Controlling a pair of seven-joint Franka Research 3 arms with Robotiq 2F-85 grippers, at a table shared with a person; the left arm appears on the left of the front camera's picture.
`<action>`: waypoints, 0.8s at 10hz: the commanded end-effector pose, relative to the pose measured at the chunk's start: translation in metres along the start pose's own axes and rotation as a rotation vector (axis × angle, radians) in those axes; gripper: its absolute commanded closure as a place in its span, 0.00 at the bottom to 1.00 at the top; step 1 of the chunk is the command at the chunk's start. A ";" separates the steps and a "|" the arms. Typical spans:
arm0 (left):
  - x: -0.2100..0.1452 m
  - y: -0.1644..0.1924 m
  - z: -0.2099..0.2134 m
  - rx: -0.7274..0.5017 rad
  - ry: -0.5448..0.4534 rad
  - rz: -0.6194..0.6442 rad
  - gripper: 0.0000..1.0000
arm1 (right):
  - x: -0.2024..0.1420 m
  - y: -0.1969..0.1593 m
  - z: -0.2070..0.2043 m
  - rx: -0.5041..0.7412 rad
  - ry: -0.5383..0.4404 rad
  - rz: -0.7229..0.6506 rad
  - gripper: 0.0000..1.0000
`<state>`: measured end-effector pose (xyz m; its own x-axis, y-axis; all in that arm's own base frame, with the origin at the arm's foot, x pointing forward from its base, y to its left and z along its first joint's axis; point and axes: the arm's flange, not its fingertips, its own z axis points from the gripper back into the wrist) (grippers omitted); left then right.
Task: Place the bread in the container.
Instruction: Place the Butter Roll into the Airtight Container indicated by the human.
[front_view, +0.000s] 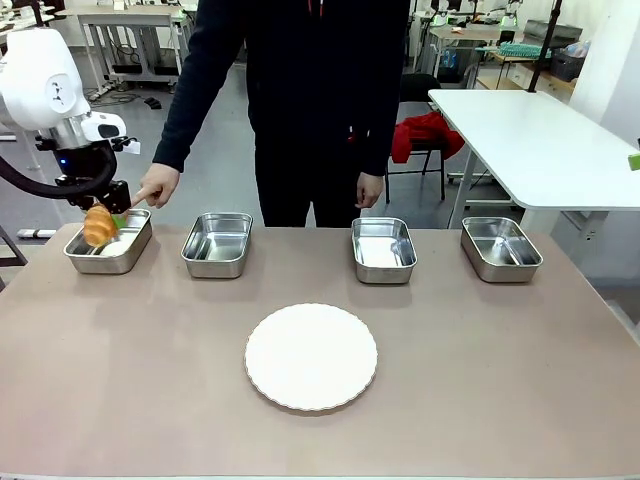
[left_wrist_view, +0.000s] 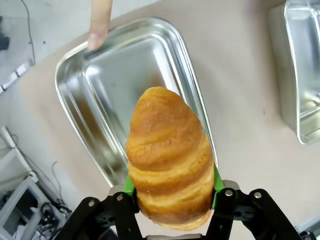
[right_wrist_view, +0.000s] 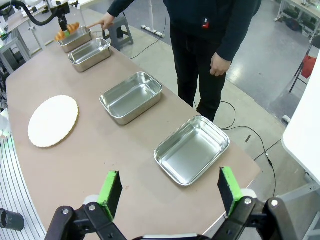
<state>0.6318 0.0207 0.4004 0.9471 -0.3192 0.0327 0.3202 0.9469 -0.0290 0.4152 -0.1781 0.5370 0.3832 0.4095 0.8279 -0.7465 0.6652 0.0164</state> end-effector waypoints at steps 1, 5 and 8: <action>0.011 0.014 -0.004 0.013 -0.034 -0.038 0.41 | 0.001 0.002 0.001 0.001 -0.009 0.003 0.00; 0.017 0.029 -0.011 -0.007 -0.048 -0.032 0.41 | 0.001 0.002 0.001 0.001 -0.009 0.003 0.00; 0.016 0.031 -0.013 0.006 -0.052 -0.044 0.00 | 0.001 0.002 0.001 0.001 -0.009 0.003 0.00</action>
<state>0.6543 0.0434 0.3855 0.9395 -0.3351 0.0714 0.3365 0.9416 -0.0081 0.4152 -0.1782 0.5370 0.3832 0.4095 0.8279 -0.7463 0.6654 0.0164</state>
